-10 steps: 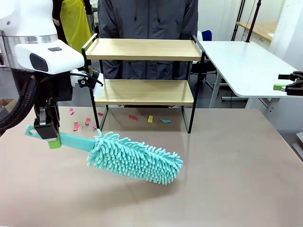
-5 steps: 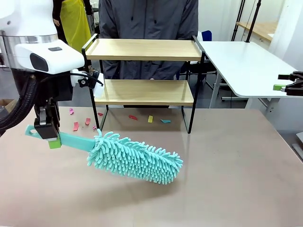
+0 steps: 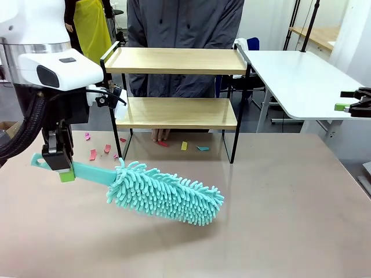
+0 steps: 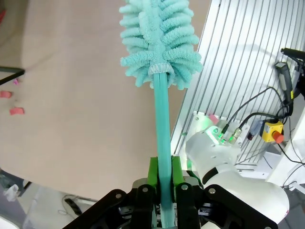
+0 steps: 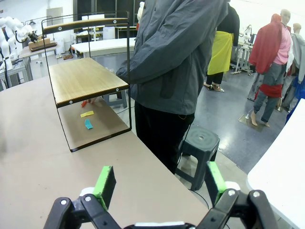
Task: Clean the shelf.
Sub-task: Clean the specific section of the Shelf indicated by the human with the Duster.
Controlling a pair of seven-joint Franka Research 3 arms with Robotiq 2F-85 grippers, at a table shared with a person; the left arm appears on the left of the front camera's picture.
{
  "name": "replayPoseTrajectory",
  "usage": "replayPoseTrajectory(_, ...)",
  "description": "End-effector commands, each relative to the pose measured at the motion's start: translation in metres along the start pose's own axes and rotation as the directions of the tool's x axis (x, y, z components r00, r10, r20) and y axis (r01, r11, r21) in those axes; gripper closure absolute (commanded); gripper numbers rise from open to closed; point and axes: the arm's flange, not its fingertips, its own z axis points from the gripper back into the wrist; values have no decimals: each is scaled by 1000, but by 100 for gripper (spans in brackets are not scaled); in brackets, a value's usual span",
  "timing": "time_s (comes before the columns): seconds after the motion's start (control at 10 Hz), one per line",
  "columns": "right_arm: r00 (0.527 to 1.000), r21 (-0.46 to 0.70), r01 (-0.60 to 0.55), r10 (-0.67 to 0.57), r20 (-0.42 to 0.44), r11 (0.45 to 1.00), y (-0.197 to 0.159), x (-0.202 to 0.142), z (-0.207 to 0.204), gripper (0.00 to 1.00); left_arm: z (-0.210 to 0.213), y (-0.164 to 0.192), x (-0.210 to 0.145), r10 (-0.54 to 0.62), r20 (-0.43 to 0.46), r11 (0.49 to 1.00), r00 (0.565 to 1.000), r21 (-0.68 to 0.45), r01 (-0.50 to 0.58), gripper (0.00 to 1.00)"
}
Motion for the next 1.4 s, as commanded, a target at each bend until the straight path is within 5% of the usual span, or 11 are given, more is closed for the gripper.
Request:
replayPoseTrajectory(0.0, 1000, -13, 6, -6, -23, 1000, -1, 6, -1, 0, 4, 0, 0, 4, 4, 1000, 1000, 12, -4, 87)
replayPoseTrajectory(0.9, 1000, -13, 6, -6, -23, 1000, -1, 6, -1, 0, 0, 0, 0, 0, 0, 1000, 1000, 0, 0, 87)
replayPoseTrajectory(1.1, 1000, -13, 6, -6, -23, 1000, -1, 6, -1, 0, -22, 7, 19, 137, 142, 990, 980, -32, -134, 87)
replayPoseTrajectory(1.3, 1000, -13, 6, -6, -23, 1000, -1, 6, -1, 0, -39, 8, 32, 345, 216, 939, 914, -59, -340, 87)
